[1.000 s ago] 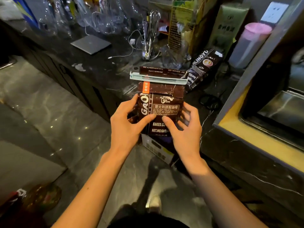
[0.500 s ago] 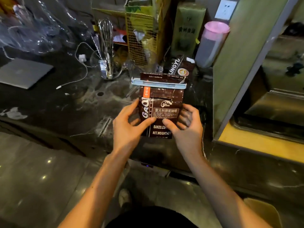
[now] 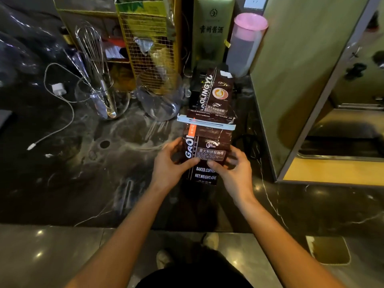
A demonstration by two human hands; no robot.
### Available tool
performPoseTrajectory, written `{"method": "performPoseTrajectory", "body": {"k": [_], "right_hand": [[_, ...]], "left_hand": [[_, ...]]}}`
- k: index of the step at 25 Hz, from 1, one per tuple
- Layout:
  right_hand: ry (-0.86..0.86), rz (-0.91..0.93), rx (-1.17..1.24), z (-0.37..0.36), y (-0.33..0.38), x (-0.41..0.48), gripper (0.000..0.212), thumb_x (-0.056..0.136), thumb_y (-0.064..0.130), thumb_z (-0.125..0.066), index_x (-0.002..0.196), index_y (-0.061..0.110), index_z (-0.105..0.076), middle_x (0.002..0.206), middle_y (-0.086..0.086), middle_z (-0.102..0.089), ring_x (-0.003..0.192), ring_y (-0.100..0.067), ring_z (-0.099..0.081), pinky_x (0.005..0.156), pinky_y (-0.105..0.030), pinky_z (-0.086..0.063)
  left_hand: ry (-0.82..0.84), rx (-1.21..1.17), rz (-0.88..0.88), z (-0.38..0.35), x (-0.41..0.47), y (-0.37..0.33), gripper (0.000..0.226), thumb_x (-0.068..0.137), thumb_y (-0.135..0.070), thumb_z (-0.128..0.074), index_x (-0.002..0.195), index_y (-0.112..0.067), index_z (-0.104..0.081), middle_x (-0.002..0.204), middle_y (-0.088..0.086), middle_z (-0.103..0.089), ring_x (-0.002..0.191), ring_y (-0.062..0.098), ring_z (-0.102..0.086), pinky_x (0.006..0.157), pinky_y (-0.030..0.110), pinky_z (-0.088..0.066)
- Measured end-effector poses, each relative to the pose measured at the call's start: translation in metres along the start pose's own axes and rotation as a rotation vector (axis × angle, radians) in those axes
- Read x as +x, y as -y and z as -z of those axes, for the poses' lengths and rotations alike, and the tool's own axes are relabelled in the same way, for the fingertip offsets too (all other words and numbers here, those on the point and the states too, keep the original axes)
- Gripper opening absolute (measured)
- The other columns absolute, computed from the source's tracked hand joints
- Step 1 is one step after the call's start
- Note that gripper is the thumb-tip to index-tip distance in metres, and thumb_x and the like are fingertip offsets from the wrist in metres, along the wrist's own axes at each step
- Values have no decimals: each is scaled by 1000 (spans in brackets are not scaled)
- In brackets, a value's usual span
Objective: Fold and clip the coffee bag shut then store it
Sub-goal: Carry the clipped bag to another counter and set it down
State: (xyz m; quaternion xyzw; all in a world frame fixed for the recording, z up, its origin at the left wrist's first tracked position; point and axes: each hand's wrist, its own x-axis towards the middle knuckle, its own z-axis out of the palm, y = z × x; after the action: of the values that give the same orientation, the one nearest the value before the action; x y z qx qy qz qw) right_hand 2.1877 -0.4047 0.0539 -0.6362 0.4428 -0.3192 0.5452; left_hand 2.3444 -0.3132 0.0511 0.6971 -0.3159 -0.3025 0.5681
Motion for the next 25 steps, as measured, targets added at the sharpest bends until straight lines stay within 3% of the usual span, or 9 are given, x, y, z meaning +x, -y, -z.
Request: {"method": "performPoseTrajectory", "body": {"k": [3, 9, 14, 17, 20, 22, 25], "right_hand": [[30, -10, -15, 8, -9, 24, 60, 70, 19, -86, 120, 17, -54, 123, 1, -59, 97, 8, -55, 69, -2, -45], [123, -44, -10, 25, -22, 77, 56, 72, 24, -85, 116, 23, -49, 116, 13, -60, 106, 4, -56, 82, -18, -46], [157, -59, -50, 27, -24, 109, 54, 72, 21, -85, 113, 25, -48, 106, 18, -61, 92, 24, -55, 76, -11, -47], [176, -65, -68, 22, -25, 125, 51, 72, 20, -85, 110, 16, -51, 104, 11, -66, 93, 12, -63, 76, -18, -54], [183, -91, -70, 18, -32, 137, 53, 74, 17, -83, 113, 12, -47, 107, 4, -66, 97, -2, -67, 81, -28, -57], [186, -94, -53, 18, -38, 141, 52, 76, 10, -81, 111, 10, -43, 109, 3, -63, 99, -3, -66, 81, -29, -57], [206, -114, -13, 18, -46, 146, 51, 78, 11, -77, 114, 7, -41, 118, -2, -62, 110, -8, -64, 87, -32, -57]], "left_hand": [[24, -7, 38, -12, 23, 4, 68, 68, -21, -86, 130, -15, -58, 120, -8, -65, 114, 4, -60, 101, 30, -50], [57, 12, 47, -37, 74, -3, 53, 69, -14, -85, 117, -17, -60, 120, 7, -66, 109, 18, -65, 92, 39, -56], [130, 12, 70, -37, 103, 14, 51, 64, -30, -87, 105, -23, -57, 118, 5, -68, 111, 18, -65, 95, 45, -54], [173, 13, 94, -33, 120, 22, 45, 71, -25, -84, 104, -21, -53, 122, 3, -64, 114, 15, -62, 95, 43, -54], [230, 51, 67, -35, 135, 32, 50, 74, -23, -82, 109, -15, -47, 120, 1, -62, 112, 12, -61, 90, 31, -54], [265, 68, 71, -38, 142, 35, 49, 80, -16, -77, 112, -8, -41, 120, 2, -61, 111, 12, -60, 89, 25, -53], [306, 122, 59, -38, 151, 39, 50, 80, -25, -77, 112, -11, -40, 122, -2, -61, 114, 11, -60, 94, 30, -53]]}}
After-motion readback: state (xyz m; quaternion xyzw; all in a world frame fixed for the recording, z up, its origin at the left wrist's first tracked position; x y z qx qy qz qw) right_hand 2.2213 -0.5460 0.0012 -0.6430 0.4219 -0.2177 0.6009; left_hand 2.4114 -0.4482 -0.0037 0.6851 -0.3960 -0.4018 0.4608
